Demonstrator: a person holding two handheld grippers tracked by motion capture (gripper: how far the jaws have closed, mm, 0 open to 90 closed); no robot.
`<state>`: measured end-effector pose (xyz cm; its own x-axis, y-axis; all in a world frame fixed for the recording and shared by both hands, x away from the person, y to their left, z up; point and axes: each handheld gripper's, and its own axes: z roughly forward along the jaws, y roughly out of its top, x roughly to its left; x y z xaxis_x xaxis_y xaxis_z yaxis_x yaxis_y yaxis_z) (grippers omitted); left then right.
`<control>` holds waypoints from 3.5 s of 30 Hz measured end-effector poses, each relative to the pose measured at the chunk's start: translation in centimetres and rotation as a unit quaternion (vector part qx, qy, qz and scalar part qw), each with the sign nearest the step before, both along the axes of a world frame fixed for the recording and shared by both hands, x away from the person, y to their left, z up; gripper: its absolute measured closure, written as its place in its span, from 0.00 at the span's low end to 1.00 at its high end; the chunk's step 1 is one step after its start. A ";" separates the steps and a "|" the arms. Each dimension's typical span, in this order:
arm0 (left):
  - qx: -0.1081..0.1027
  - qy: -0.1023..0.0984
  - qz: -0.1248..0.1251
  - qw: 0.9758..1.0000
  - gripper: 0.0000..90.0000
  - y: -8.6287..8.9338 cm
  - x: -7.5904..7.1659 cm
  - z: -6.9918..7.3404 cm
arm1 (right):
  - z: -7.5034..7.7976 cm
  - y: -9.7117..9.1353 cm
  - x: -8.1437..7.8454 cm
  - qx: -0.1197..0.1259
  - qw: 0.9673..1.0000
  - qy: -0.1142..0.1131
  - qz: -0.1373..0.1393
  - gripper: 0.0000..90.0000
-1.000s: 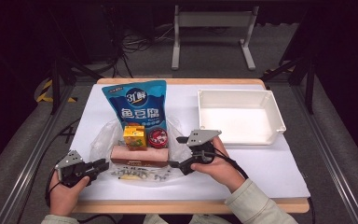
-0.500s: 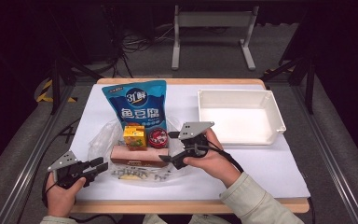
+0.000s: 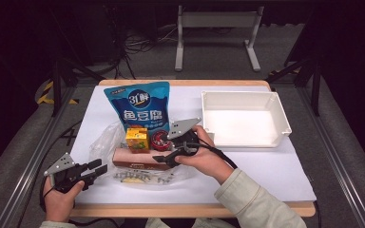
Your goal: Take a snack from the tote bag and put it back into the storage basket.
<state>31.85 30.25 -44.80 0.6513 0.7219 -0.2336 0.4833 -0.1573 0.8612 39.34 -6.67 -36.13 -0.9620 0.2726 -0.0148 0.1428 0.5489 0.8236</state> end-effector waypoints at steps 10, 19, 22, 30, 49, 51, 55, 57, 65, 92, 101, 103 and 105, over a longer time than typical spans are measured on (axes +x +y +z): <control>0.001 -0.001 0.007 1.000 0.63 0.1 0.2 0.0 | -0.6 2.4 0.7 -0.042 0.999 0.002 0.026 0.32; -0.001 -0.001 0.009 1.000 0.62 0.2 0.2 0.0 | -1.4 4.0 1.0 -0.065 0.997 0.005 0.043 0.33; 0.001 0.001 0.011 1.000 0.61 0.2 0.2 0.0 | -1.6 4.4 1.1 -0.069 0.997 0.005 0.045 0.33; 0.000 -0.001 0.014 1.000 0.61 0.5 0.2 0.0 | -2.2 5.0 1.3 -0.083 0.995 0.006 0.048 0.35; 0.008 -0.003 0.000 1.000 0.60 0.0 0.1 0.1 | -3.9 6.3 1.3 -0.108 0.993 -0.001 0.048 0.33; 0.006 -0.001 0.000 1.000 0.59 -0.1 0.1 0.0 | -4.0 6.4 1.3 -0.112 0.992 -0.005 0.051 0.33; 0.007 -0.002 0.001 1.000 0.59 0.0 0.1 0.1 | -4.1 6.6 1.2 -0.118 0.992 -0.009 0.049 0.33; 0.005 -0.002 0.003 1.000 0.59 0.0 0.1 0.1 | -4.2 6.7 1.3 -0.122 0.991 -0.010 0.048 0.36; 0.005 -0.001 0.000 1.000 0.59 -0.1 0.1 0.0 | -4.4 7.0 1.3 -0.136 0.989 -0.016 0.047 0.40; 0.001 0.006 0.001 1.000 0.58 -0.1 0.1 -0.2 | -4.1 7.9 1.1 -0.198 0.978 -0.042 0.052 0.47; -0.001 0.004 0.002 1.000 0.58 0.1 0.1 -0.2 | -3.7 7.8 0.9 -0.200 0.976 -0.055 0.066 0.49; 0.000 0.003 0.000 1.000 0.58 0.1 0.1 -0.2 | -3.5 7.7 0.9 -0.193 0.977 -0.056 0.065 0.49; 0.002 0.003 -0.002 1.000 0.58 0.1 0.1 -0.1 | -3.0 7.5 0.9 -0.181 0.980 -0.055 0.064 0.49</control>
<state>31.96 30.31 -44.92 0.6530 0.7202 -0.2344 0.4875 -0.1628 0.8578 40.25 0.82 -39.16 -0.9752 0.1079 -0.1934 -0.0243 0.8160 0.5776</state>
